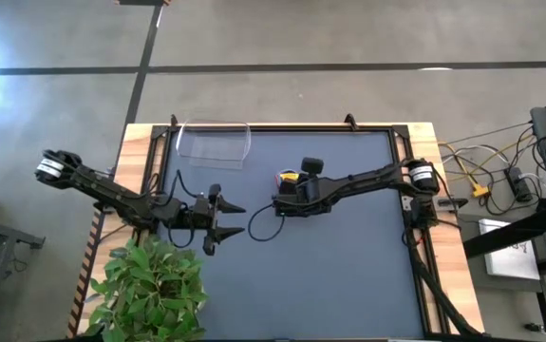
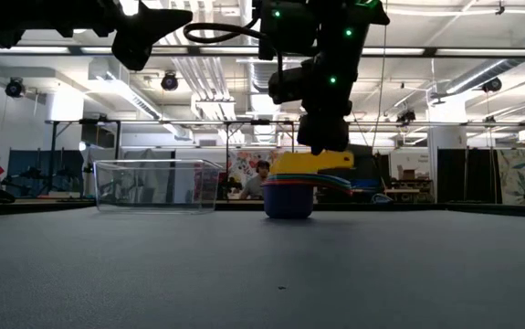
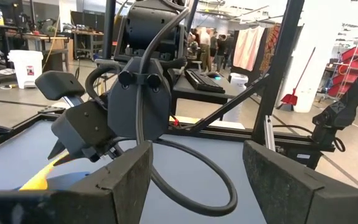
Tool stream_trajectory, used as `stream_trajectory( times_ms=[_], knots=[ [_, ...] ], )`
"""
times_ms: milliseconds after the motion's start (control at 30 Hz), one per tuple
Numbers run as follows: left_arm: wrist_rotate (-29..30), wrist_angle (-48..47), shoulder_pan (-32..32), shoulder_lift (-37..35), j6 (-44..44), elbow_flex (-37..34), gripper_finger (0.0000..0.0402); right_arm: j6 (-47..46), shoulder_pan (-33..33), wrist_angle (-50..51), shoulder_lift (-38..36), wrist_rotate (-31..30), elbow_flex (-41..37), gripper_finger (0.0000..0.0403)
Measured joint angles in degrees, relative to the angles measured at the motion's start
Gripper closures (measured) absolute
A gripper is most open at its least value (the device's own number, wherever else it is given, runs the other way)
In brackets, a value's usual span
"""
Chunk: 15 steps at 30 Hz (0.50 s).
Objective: Nest measuring cups in basket
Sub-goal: Stack the yellow measuring cup on top of the blue measuring cup
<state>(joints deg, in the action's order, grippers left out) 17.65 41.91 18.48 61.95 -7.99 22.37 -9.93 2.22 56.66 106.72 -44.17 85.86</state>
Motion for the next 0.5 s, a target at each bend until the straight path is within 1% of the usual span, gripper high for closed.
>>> stream_trajectory(
  times_ms=[67,267,400,500],
  knots=[
    [0.0,0.0,0.0,0.0,0.0,0.0,0.0169,0.1,0.0,-0.1,0.0,1.1,0.0,0.0354],
    [0.0,0.0,0.0,0.0,0.0,0.0,0.0169,0.1,0.3,0.0,0.0,1.4,0.0,0.0298],
    [0.0,0.0,0.0,0.0,0.0,0.0,0.0169,0.4,0.7,0.2,-0.8,4.1,-0.1,0.0266],
    [0.0,-0.1,0.0,0.0,0.0,0.0,0.0169,0.1,0.8,0.1,-2.8,6.6,-0.1,0.0249]
  ],
)
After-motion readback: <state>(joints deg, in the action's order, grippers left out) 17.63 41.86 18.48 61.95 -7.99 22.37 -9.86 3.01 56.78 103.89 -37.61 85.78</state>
